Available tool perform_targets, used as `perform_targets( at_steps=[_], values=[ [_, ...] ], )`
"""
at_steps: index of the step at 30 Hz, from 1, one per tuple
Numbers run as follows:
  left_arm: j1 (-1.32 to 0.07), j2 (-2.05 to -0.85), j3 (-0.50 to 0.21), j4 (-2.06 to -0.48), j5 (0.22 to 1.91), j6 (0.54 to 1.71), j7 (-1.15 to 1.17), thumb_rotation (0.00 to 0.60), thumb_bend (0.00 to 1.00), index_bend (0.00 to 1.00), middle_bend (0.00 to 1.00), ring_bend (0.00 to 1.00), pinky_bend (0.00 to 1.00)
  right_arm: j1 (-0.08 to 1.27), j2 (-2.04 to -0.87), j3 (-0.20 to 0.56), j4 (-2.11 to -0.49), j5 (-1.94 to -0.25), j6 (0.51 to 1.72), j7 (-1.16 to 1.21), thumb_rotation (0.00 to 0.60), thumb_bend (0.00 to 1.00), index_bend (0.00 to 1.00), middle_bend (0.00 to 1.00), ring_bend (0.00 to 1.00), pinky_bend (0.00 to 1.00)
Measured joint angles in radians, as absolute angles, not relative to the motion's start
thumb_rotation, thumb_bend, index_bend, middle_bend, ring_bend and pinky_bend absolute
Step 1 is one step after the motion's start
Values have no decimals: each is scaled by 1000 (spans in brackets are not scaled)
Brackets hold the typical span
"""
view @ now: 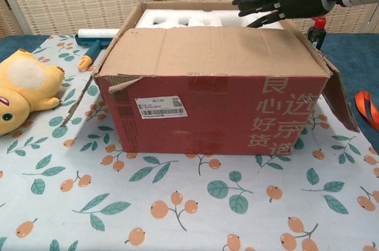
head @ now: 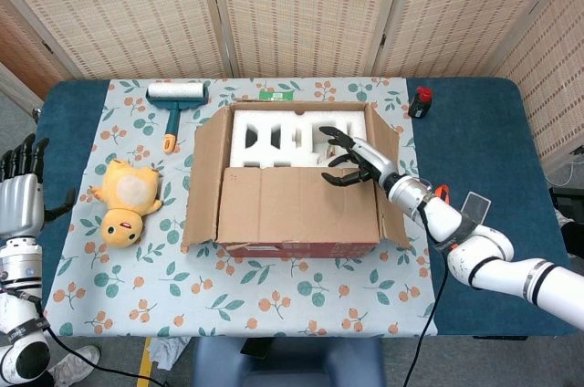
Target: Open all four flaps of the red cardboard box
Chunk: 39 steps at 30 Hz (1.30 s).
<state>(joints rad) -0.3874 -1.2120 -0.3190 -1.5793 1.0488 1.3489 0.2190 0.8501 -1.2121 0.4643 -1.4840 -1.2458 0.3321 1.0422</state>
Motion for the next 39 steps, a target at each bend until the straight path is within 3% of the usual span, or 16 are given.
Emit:
perform_targets(
  at_steps=[6,20,39],
  values=[
    [-393,-1205,-316,-1579,1046,1329,217,600,403,0,0,0,0,839,-1208,474,-1500,-1249,329,1055,600,416,0,0,0,423],
    [-404,-1212,-316,-1596,1038,1340,258,600,402,0,0,0,0,788,-1115,522,-1618,-1264,342,1116,600,416,0,0,0,430],
    [-475,-1257,-306,-1660,1004,1336,441,600,402,0,0,0,0,601,-775,604,-1997,-1320,462,1217,600,416,0,0,0,430]
  ],
)
